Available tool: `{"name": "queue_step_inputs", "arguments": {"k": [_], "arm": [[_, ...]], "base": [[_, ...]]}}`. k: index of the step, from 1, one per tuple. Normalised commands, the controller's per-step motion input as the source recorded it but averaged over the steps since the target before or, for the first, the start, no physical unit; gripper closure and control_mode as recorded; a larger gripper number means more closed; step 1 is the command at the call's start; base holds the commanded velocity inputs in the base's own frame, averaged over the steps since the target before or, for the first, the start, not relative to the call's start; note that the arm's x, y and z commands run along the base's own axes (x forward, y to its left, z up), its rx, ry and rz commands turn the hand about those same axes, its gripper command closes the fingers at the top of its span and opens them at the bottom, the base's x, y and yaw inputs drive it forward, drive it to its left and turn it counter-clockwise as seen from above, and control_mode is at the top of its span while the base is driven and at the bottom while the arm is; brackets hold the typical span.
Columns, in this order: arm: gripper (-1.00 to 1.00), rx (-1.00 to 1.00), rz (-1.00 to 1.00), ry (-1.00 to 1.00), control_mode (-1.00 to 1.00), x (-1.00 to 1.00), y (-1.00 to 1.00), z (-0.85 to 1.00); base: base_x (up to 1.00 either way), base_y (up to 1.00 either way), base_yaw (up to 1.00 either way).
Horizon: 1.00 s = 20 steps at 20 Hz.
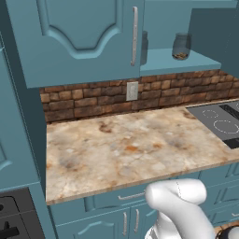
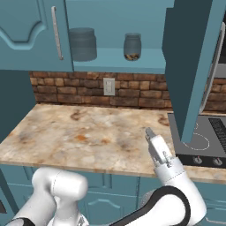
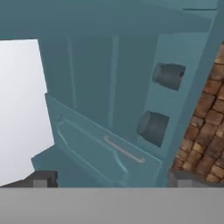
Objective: Pick the jar and jar from the dining table and place them in the open cabinet. Close the cabinet after placing the objects.
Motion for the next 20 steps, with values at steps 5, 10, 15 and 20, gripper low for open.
{"name": "queue_step_inputs", "arguments": {"k": [5, 10, 15, 20], "arm": [[-1.00, 0.16, 0.00, 0.10, -1.00, 0.11, -0.42, 0.00], [-1.00, 0.15, 0.00, 0.10, -1.00, 0.12, -0.37, -0.04], [-1.00, 0.15, 0.00, 0.09, -1.00, 0.13, -0.35, -0.01], [-1.00, 0.13, 0.00, 0.00, -1.00, 0.00, -0.18, -0.48]], "base": [[0.00, 0.00, 0.00], [0.00, 0.00, 0.00], [0.00, 0.00, 0.00], [0.00, 0.00, 0.00]]}}
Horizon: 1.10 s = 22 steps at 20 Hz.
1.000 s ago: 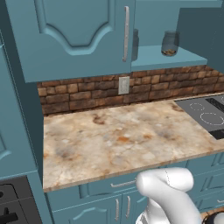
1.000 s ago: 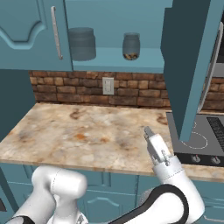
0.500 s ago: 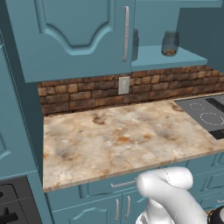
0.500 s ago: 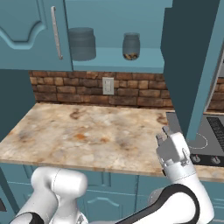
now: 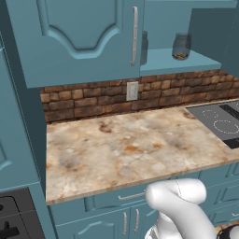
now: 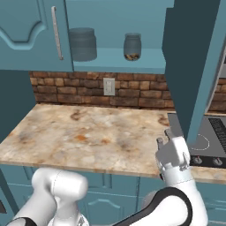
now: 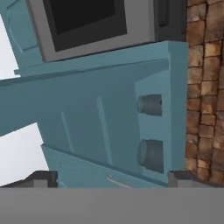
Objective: Pick the jar and jar from the dining table and place them in the open cabinet. Close the cabinet after placing the objects.
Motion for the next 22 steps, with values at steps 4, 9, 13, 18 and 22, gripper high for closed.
{"name": "queue_step_inputs", "arguments": {"k": [4, 9, 13, 18, 22], "arm": [[-1.00, 0.15, 0.00, 0.00, -1.00, 0.00, -0.23, -0.46], [-1.00, 0.18, 0.00, 0.04, -1.00, 0.08, -0.42, -0.13], [-1.00, 0.18, 0.00, 0.07, -1.00, 0.23, -0.49, 0.00], [-1.00, 0.16, 0.00, 0.09, -1.00, 0.29, -0.48, 0.00], [-1.00, 0.14, 0.00, 0.08, -1.00, 0.26, -0.45, 0.00]], "base": [[0.00, 0.00, 0.00], [0.00, 0.00, 0.00], [0.00, 0.00, 0.00], [0.00, 0.00, 0.00], [0.00, 0.00, 0.00]]}}
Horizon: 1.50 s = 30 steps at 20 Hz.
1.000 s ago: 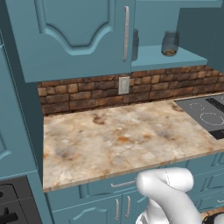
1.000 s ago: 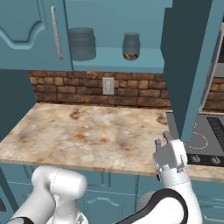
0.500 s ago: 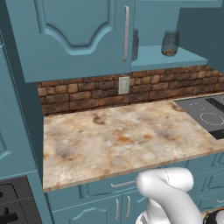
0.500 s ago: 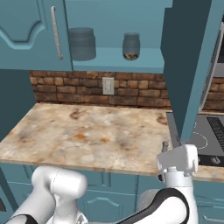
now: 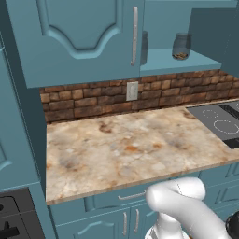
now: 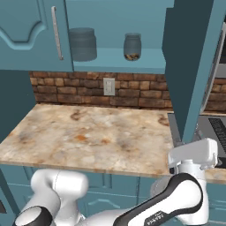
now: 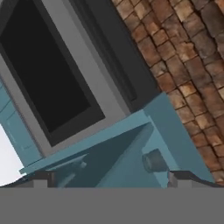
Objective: Pick the jar and jar from the dining table and place them in the open cabinet. Close the cabinet after placing the objects.
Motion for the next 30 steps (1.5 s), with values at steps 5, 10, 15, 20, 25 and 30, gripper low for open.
{"name": "queue_step_inputs", "arguments": {"k": [5, 10, 15, 20, 25, 30], "arm": [[-1.00, 0.05, 0.00, 0.01, -1.00, 0.14, -0.26, 0.13], [-1.00, -0.14, 0.02, -0.10, -1.00, 0.00, 0.00, 0.20], [-1.00, -0.12, 0.00, -0.08, -1.00, 0.00, 0.00, 0.30], [-1.00, -0.11, 0.00, -0.03, -1.00, 0.00, 0.02, 0.44], [-1.00, -0.16, 0.00, -0.06, -1.00, 0.00, 0.21, 0.48], [-1.00, -0.19, 0.00, -0.07, -1.00, 0.00, 0.35, 0.50]], "base": [[0.00, 0.00, 0.00], [0.00, 0.00, 0.00], [0.00, 0.00, 0.00], [0.00, 0.00, 0.00], [0.00, 0.00, 0.00], [0.00, 0.00, 0.00]]}}
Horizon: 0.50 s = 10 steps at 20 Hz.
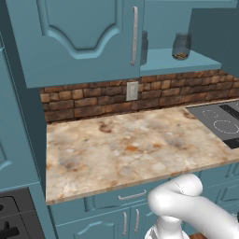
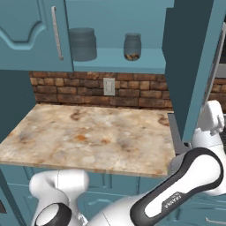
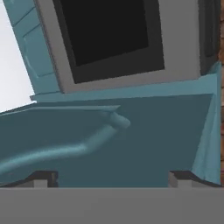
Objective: Pick the jar and jar from the dining table and place them in the open cabinet. Close the cabinet after placing the objects.
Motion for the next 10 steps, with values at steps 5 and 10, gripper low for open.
{"name": "queue_step_inputs", "arguments": {"k": [5, 10], "arm": [[-1.00, -0.22, 0.00, -0.07, -1.00, 0.00, 0.50, 0.47], [-1.00, -0.23, 0.00, -0.07, -1.00, -0.02, 0.60, 0.45]], "base": [[0.00, 0.00, 0.00], [0.00, 0.00, 0.00]]}}
